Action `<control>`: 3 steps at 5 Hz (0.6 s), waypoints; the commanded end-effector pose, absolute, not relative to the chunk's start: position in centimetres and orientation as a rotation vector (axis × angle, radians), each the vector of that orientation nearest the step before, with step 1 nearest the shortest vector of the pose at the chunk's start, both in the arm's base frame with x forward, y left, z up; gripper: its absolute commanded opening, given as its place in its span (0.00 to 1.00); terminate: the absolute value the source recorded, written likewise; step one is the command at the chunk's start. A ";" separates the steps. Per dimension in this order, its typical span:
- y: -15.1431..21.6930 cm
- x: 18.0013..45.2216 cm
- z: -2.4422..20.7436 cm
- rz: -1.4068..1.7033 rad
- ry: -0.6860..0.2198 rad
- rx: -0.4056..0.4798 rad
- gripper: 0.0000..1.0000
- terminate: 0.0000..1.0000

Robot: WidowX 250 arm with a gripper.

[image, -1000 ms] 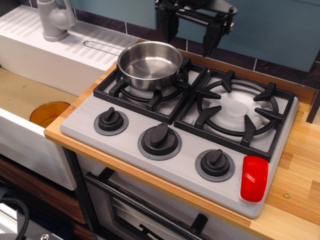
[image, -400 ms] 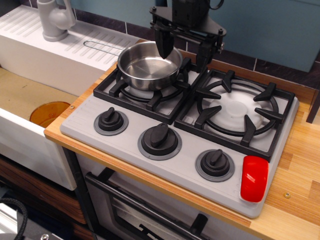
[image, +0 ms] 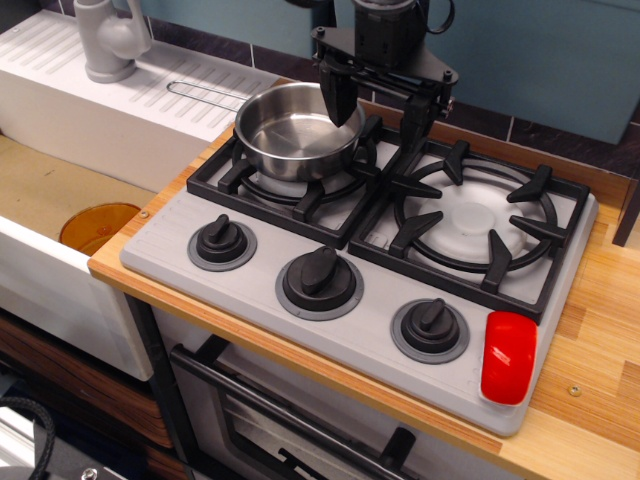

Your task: End effector reaching pot or pan

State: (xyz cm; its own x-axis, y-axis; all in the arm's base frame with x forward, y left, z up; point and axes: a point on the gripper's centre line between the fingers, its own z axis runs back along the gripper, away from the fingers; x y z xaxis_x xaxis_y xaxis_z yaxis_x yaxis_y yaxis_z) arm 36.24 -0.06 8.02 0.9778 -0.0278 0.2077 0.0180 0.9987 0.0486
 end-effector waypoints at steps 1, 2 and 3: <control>0.3 36.0 8.3 -0.005 -0.265 0.057 1.00 0.00; 0.3 35.1 7.5 0.010 -0.274 0.055 1.00 0.00; 0.0 34.5 6.2 0.019 -0.288 0.044 1.00 0.00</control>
